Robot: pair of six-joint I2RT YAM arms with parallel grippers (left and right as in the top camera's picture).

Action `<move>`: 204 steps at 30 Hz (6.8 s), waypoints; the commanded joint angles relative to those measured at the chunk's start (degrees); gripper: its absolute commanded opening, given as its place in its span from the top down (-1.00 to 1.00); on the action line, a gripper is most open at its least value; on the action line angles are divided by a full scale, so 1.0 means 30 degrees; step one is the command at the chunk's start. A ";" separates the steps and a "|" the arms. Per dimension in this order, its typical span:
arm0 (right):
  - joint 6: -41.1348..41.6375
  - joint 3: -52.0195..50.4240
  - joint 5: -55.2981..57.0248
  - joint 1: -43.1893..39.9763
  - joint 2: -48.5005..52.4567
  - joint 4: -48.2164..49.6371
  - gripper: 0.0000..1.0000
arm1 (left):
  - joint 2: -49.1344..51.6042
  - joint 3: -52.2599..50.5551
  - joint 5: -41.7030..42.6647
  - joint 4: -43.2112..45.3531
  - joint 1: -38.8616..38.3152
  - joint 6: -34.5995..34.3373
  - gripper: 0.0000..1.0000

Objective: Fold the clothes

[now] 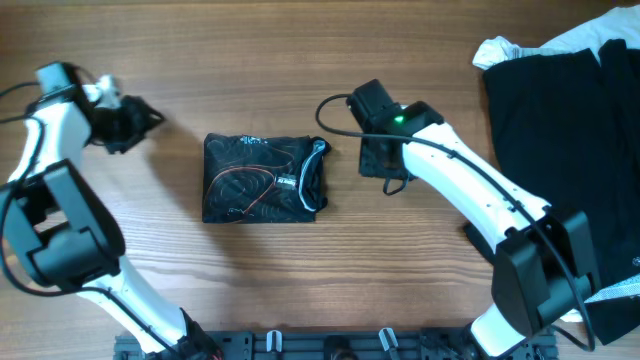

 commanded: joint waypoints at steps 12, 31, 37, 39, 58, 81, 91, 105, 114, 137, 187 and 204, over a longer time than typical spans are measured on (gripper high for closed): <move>0.0197 0.0051 0.0189 -0.0903 -0.0328 -0.0656 0.07 | 0.2951 -0.1282 0.3643 -0.1027 -0.2907 0.5807 -0.62; 0.0226 0.0051 0.0189 -0.0903 -0.0328 -0.0648 0.07 | 0.3614 -0.2922 0.3883 -0.0998 -0.3534 0.6011 0.14; 0.0226 0.0051 0.0175 -0.0903 -0.0328 -0.0692 0.07 | 0.3606 -0.2958 0.3067 -0.0539 -0.3934 0.5887 0.63; 0.0226 0.0051 0.0182 -0.0903 -0.0328 -0.0758 0.07 | 0.3606 -0.2645 0.2259 0.0189 -0.3621 0.4590 0.74; 0.0233 0.0051 0.0189 -0.0903 -0.0328 -0.0809 0.07 | 0.3592 0.5982 -0.0765 0.2317 0.8925 -0.7053 0.77; 0.0219 0.0051 -0.0175 -0.0903 -0.0328 -0.0750 0.06 | 0.6484 0.5916 0.0299 0.2390 0.1982 0.0153 -0.33; 0.0204 0.0051 -0.0168 -0.0903 -0.0328 -0.0729 0.05 | 0.7417 0.5887 -0.1428 0.1574 0.1953 0.0153 -0.29; 0.0197 0.0051 -0.0175 -0.0903 -0.0328 -0.0736 0.04 | 0.6994 0.6054 -0.1195 0.1486 0.3038 0.0146 -0.35; 0.0197 0.0051 -0.0175 -0.0903 -0.0328 -0.0765 0.04 | 0.7482 0.5617 -0.0204 0.1253 0.1355 0.0525 -0.16; 0.0197 0.0051 -0.0160 -0.0903 -0.0328 -0.0933 0.04 | 0.5887 0.6135 -0.1858 0.1042 0.9282 -0.9085 0.92; -0.8808 0.0044 -0.6171 -0.7956 -0.0896 -0.0233 -0.99 | 0.0765 0.6084 -0.6776 -1.4243 -0.8633 0.0342 -1.00; -0.8539 -1.1963 -0.3490 -0.7934 -1.9744 0.7774 -1.00 | -1.8411 -0.9464 -0.6645 -0.0743 -0.8255 0.0284 -1.00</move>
